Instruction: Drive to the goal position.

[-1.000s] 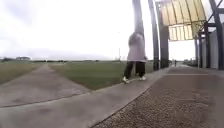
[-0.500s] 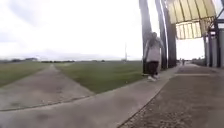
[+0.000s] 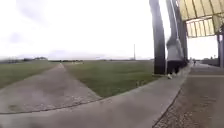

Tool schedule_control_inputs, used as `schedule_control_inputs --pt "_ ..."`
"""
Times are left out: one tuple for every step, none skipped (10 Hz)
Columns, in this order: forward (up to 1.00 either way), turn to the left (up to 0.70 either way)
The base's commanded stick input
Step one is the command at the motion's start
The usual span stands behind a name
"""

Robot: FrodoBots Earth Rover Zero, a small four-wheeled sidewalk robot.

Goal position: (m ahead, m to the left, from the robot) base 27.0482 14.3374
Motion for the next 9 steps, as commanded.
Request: schedule_control_inputs --pt "0.65 0.32" --pt "0.65 0.33" --pt "0.65 0.33" --pt "0.65 0.32" --pt "0.65 0.32" --pt "0.65 0.32" --pt "0.65 0.32" --pt "0.65 0.32" --pt "0.65 0.32"
